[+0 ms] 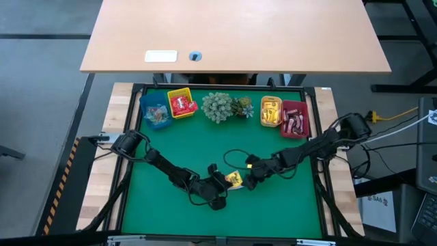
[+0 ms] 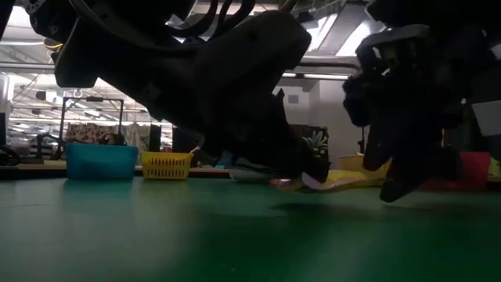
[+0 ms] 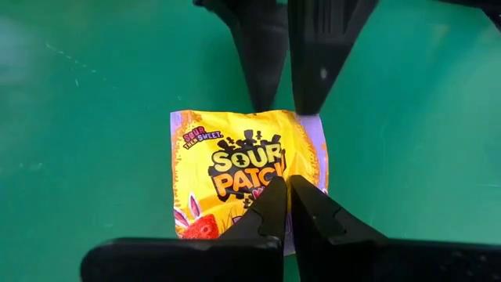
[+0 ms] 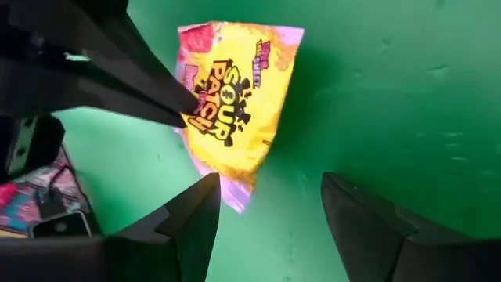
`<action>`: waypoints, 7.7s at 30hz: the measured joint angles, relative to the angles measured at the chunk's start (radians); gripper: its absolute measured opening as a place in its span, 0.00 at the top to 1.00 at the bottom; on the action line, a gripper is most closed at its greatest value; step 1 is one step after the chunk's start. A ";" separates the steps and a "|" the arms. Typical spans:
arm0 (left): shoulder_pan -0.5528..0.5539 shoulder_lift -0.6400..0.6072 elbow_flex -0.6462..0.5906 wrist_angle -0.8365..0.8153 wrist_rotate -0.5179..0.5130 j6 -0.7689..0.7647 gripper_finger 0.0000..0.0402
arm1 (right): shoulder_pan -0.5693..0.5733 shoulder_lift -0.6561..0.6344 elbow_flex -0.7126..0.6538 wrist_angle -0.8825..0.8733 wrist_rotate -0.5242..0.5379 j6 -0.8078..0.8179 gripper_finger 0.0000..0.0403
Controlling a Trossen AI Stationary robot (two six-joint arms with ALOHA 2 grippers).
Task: Sort candy
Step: Put the yellow candy into the orange bin, then return to Home Position
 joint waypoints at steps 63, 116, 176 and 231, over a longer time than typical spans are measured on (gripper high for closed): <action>0.008 -0.260 0.002 0.209 -0.208 0.622 0.75 | -0.146 -0.432 -0.001 -0.127 0.050 -0.025 1.00; -0.018 -2.119 -0.909 -0.663 -0.239 0.421 0.75 | -0.786 -0.607 -0.001 -0.553 0.304 -0.272 1.00; 0.526 -2.124 -1.074 -0.399 0.178 0.667 0.75 | -0.573 -0.645 0.571 -1.192 0.157 -0.348 0.70; 0.526 -2.121 -1.074 -0.411 0.309 0.585 0.75 | -0.477 -1.461 -0.521 -0.124 0.091 -0.630 0.99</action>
